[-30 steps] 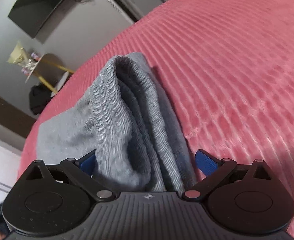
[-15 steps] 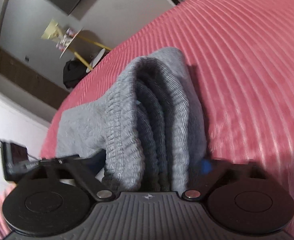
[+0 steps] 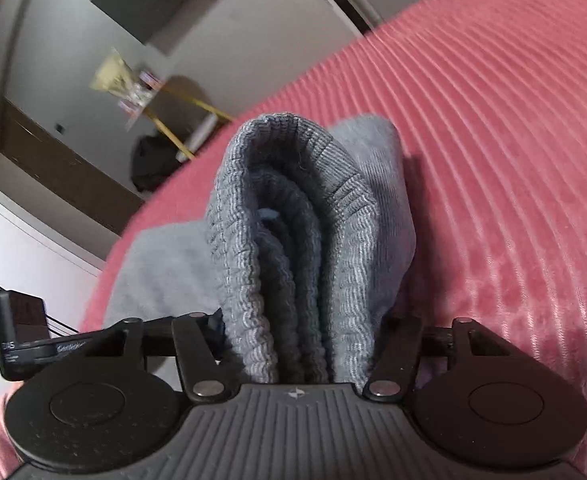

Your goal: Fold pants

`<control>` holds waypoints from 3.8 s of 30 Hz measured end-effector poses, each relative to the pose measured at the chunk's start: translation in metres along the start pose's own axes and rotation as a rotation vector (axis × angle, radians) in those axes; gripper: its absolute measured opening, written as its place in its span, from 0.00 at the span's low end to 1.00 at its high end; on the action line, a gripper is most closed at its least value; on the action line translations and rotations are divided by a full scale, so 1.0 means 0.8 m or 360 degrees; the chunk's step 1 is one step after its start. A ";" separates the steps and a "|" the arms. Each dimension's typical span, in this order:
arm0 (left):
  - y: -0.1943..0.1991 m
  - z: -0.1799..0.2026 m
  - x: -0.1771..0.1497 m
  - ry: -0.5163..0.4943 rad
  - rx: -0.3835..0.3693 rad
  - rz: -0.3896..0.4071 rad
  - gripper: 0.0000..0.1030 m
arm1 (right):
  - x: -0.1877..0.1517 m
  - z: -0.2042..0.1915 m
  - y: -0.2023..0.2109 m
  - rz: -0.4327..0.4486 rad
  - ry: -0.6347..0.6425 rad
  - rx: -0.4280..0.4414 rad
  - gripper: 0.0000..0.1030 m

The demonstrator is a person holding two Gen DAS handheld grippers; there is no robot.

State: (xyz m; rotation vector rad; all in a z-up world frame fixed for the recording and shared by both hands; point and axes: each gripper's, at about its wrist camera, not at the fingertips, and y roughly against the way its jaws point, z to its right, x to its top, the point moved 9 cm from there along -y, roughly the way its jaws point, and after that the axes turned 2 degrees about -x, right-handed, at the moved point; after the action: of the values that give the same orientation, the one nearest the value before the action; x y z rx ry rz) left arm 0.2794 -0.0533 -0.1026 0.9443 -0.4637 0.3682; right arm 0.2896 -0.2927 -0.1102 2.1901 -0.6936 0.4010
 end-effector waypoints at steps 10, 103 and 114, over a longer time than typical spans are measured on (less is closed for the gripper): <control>0.015 0.009 0.061 0.0106 0.0378 0.0242 0.65 | 0.097 -0.005 0.051 0.0277 -0.0020 -0.0319 0.85; 0.050 -0.005 -0.068 0.0200 0.0637 0.0308 0.96 | -0.048 0.102 0.083 0.0605 -0.0852 -0.0111 0.96; 0.085 -0.035 -0.137 0.0366 0.0814 0.0285 0.95 | -0.045 0.098 0.047 0.0550 -0.1024 0.0001 0.96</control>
State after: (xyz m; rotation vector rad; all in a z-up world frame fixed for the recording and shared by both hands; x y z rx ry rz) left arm 0.1595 -0.0042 -0.1285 1.3397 -0.2436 0.7731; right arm 0.2426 -0.3608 -0.1556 2.2000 -1.4265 -0.1557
